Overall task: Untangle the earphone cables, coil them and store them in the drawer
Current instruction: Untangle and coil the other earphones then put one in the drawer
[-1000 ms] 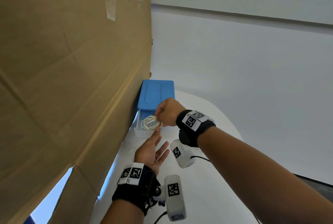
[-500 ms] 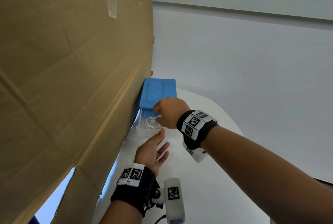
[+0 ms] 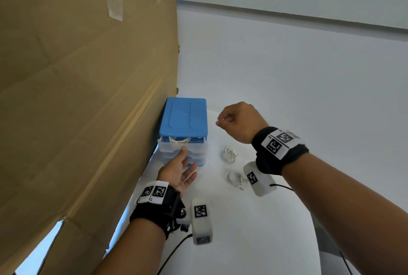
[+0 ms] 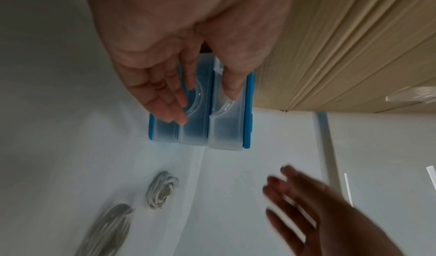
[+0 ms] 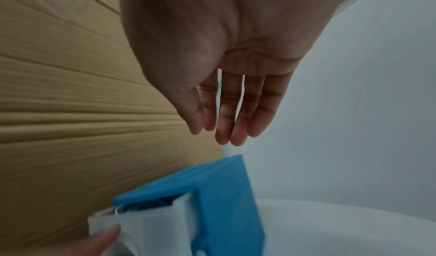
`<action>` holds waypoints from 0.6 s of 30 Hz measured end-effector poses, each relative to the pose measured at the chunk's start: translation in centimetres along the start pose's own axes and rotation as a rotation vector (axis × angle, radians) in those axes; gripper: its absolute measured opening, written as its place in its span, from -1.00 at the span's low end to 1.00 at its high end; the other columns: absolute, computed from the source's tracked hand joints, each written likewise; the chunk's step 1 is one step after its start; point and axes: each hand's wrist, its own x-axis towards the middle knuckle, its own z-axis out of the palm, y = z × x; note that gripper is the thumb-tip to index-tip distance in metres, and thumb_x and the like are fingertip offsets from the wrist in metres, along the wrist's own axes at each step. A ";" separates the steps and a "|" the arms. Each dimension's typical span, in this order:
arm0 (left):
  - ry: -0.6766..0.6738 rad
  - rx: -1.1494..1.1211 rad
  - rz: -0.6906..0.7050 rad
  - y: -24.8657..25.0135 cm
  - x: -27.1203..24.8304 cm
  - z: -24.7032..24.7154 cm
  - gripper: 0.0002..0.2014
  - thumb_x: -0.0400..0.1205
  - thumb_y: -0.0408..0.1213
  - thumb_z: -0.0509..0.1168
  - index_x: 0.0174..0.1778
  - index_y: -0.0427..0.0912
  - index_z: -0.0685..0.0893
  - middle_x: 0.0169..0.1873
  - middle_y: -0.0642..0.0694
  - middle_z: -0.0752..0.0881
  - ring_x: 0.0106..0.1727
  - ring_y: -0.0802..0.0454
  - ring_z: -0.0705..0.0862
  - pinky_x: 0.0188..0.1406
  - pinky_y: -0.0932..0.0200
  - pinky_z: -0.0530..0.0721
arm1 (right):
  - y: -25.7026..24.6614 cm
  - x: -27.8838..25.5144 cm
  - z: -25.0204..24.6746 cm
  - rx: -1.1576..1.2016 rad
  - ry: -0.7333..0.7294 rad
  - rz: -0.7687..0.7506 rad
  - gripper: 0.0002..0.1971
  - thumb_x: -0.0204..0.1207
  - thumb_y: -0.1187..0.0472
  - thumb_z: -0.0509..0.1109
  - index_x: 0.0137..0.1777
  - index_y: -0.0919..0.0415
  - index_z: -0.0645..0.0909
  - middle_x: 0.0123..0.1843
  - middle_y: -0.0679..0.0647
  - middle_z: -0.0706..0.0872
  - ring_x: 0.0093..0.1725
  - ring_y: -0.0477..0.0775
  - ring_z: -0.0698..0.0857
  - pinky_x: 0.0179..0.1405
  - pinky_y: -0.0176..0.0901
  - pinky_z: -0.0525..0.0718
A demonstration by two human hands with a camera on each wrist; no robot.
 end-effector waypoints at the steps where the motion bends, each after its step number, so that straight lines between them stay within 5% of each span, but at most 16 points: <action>1: -0.009 -0.011 -0.005 0.3 0.4 0.3 -0.66 0.56 0.02 0.44 0.05 -0.17 0.66 0.02 -0.07 0.71 -0.07 -0.01 0.73 -0.14 0.08 0.68 | 0.9 -0.1 -0.1 0.001 0.003 0.029 -0.95 0.49 0.06 0.49 -0.17 -0.03 0.75 -0.16 -0.02 0.82 -0.09 0.05 0.76 0.04 -0.11 0.72; 9: -0.004 -0.136 -0.056 0.9 2.3 2.1 -0.62 0.54 0.06 0.44 -0.09 -0.20 0.55 -0.14 -0.15 0.59 -0.14 -0.05 0.67 -0.17 0.04 0.71 | 7.1 -0.9 1.7 -0.130 -0.100 0.227 -0.90 0.51 0.07 0.46 -0.24 -0.04 0.70 -0.14 -0.02 0.78 -0.05 0.09 0.74 -0.01 -0.10 0.70; 13: 0.058 -0.156 -0.045 -0.5 2.6 1.6 -0.53 0.51 -0.02 0.49 0.17 -0.27 0.58 0.00 -0.20 0.61 -0.11 -0.07 0.67 -0.14 0.04 0.75 | 8.5 -0.3 4.1 -0.205 -0.178 0.296 -0.80 0.55 0.01 0.41 0.01 0.11 0.76 0.06 0.05 0.80 0.10 0.13 0.74 0.12 -0.02 0.72; 18: 0.041 -0.107 -0.065 -2.5 2.3 0.7 -0.63 0.56 -0.04 0.45 0.08 -0.26 0.62 0.07 -0.16 0.66 0.01 -0.13 0.74 -0.12 0.01 0.74 | 9.3 1.1 6.7 -0.277 -0.218 0.394 -0.60 0.57 -0.06 0.35 0.29 0.16 0.62 0.24 0.11 0.72 0.17 0.19 0.70 -0.01 -0.10 0.60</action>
